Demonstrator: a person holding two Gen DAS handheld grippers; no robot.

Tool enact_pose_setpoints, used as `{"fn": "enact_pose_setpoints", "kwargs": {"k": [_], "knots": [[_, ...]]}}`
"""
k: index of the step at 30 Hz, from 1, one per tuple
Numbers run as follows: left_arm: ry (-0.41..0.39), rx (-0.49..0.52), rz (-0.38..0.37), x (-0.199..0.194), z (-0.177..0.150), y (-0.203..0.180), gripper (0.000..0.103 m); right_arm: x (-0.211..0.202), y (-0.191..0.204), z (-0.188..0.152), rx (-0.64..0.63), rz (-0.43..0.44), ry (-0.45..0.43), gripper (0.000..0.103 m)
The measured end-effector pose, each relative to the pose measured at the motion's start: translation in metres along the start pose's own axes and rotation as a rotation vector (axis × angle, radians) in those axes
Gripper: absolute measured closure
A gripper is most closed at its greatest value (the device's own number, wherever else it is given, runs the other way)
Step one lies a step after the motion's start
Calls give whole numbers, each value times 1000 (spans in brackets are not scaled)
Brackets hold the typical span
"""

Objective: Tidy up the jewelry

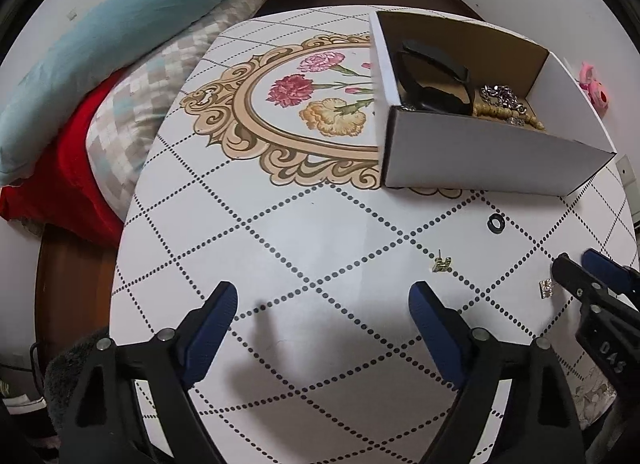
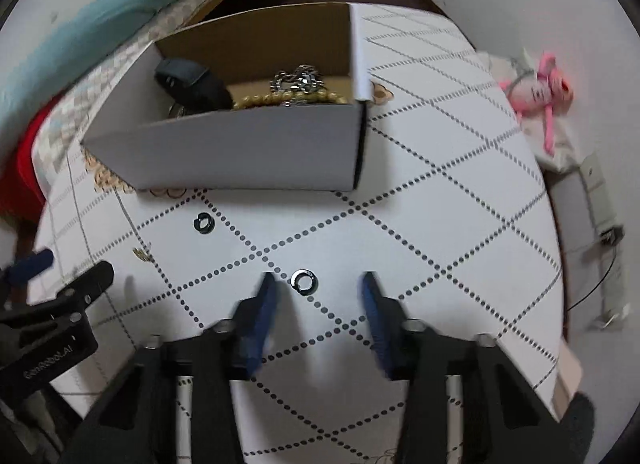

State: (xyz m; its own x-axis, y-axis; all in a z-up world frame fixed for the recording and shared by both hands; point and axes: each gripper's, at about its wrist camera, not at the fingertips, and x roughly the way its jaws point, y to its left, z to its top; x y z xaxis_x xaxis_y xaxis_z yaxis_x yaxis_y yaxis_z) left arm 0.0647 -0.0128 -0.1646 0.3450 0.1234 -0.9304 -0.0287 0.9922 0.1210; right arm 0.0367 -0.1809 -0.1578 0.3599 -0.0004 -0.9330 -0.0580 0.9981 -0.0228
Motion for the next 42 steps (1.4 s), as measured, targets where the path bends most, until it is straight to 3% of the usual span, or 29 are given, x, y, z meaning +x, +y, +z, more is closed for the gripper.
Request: {"fn": "enact_pose_setpoints", "kwargs": {"k": [1, 2, 11, 13, 15, 20, 23, 30, 34, 39, 42], "knots": [[1, 3, -4, 1, 1, 0, 16, 0, 3, -1, -19, -17, -6, 84], [1, 6, -12, 2, 2, -2, 16, 0, 4, -2, -29, -21, -10, 90], [-5, 29, -93, 6, 9, -29, 16, -12, -30, -4, 84, 9, -17, 91], [-8, 39, -107, 7, 10, -35, 29, -15, -39, -5, 109, 5, -21, 90], [1, 53, -118, 10, 9, -42, 52, -17, -41, -3, 129, -2, -24, 90], [-20, 81, -135, 5, 9, -52, 86, -23, -53, 0, 153, -13, -34, 90], [-21, 90, -145, 5, 9, -55, 97, -27, -56, 2, 158, -10, -45, 90], [-33, 90, -155, 0, 7, -56, 97, -40, -54, 10, 162, 21, -71, 90], [-58, 72, -214, -22, 17, -49, 97, -58, -51, 19, 164, 76, -101, 90], [-99, 29, -323, -63, 54, -39, 97, -79, -44, 54, 156, 180, -140, 90], [-104, 26, -342, -68, 81, -34, 97, -76, -35, 83, 124, 208, -135, 90]]}}
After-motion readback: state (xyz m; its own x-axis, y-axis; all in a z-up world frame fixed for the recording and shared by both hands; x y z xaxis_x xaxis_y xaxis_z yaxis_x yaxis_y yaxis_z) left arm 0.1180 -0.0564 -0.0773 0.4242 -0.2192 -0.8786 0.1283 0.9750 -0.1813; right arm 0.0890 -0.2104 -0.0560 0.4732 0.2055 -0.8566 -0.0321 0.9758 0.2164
